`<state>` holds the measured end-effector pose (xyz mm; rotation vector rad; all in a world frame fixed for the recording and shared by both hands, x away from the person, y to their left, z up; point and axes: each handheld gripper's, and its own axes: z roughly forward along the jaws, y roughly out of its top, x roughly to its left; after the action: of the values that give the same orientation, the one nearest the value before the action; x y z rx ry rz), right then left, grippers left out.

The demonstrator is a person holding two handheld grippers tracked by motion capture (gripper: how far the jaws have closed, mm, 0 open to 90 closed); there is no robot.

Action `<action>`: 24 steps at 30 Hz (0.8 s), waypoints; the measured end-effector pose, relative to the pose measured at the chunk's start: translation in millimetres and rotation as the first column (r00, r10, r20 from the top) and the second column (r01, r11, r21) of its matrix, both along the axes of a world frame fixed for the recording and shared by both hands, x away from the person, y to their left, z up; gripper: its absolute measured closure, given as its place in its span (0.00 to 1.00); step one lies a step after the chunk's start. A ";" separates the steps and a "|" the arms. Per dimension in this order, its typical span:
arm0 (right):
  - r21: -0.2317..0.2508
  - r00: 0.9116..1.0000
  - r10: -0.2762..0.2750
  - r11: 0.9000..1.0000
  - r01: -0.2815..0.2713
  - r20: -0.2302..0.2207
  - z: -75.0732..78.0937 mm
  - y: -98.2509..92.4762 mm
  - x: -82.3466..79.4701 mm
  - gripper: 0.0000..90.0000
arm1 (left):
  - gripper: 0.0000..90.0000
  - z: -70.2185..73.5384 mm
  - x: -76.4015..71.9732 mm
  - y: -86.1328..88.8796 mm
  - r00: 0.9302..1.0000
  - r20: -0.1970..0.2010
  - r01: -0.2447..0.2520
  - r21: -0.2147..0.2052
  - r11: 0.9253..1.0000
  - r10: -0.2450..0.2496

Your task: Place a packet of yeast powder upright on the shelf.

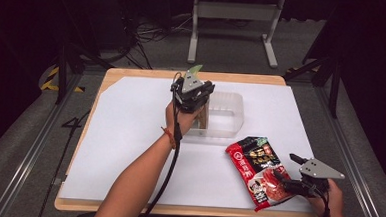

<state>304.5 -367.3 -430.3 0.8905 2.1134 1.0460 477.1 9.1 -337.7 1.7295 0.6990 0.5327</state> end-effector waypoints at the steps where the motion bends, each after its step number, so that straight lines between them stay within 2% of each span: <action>1: 0.001 1.000 -0.001 1.000 0.001 -0.002 -0.1 0.1 0.3 0.24 | 0.89 -0.4 -1.6 1.2 1.000 -0.001 0.006 -0.002 1.000 -0.006; 8: 0.005 1.000 0.001 1.000 -0.001 -0.014 0.3 0.9 3.8 0.26 | 0.83 1.0 -15.4 9.5 0.998 -0.001 0.070 -0.002 0.998 -0.070; 9: 0.009 1.000 0.006 1.000 -0.006 -0.017 0.6 1.3 3.9 0.27 | 0.83 2.1 -17.3 10.8 0.997 0.006 0.083 0.011 0.997 -0.083; 11: 0.008 1.000 0.016 1.000 -0.016 -0.019 1.0 2.9 3.9 0.29 | 0.75 3.7 -22.2 12.8 0.995 0.011 0.098 0.026 0.995 -0.099; 12: 0.009 0.999 0.031 0.999 -0.031 -0.021 1.6 3.6 4.2 0.30 | 0.70 5.5 -27.9 14.6 0.994 0.025 0.109 0.056 0.992 -0.111; 13: 0.009 0.999 0.031 0.999 -0.031 -0.021 1.6 3.6 4.2 0.30 | 0.65 5.5 -27.9 14.6 0.994 0.025 0.109 0.056 0.992 -0.111; 14: 0.014 0.999 0.038 0.999 -0.038 -0.025 1.7 3.6 4.6 0.31 | 0.65 6.2 -30.6 15.7 0.993 0.033 0.114 0.078 0.990 -0.117; 17: 0.021 0.998 0.055 0.998 -0.054 -0.044 0.9 4.2 4.6 0.33 | 0.50 5.5 -39.4 18.2 0.991 0.040 0.125 0.123 0.985 -0.130; 21: 0.029 0.997 0.065 0.998 -0.064 -0.051 1.7 3.3 4.6 0.34 | 0.40 2.0 -52.9 24.8 0.986 0.055 0.146 0.160 0.976 -0.156; 23: 0.039 0.996 0.063 0.997 -0.061 -0.059 1.5 2.2 5.3 0.34 | 0.38 0.9 -58.9 29.6 0.983 0.061 0.161 0.187 0.969 -0.175; 24: 0.043 0.996 0.063 0.997 -0.060 -0.065 1.5 1.8 5.6 0.34 | 0.36 0.2 -61.6 31.5 0.983 0.056 0.160 0.192 0.968 -0.174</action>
<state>310.1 -365.5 -428.8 0.8963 2.1938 1.1091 415.6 40.6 -337.4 1.9144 0.4572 0.5551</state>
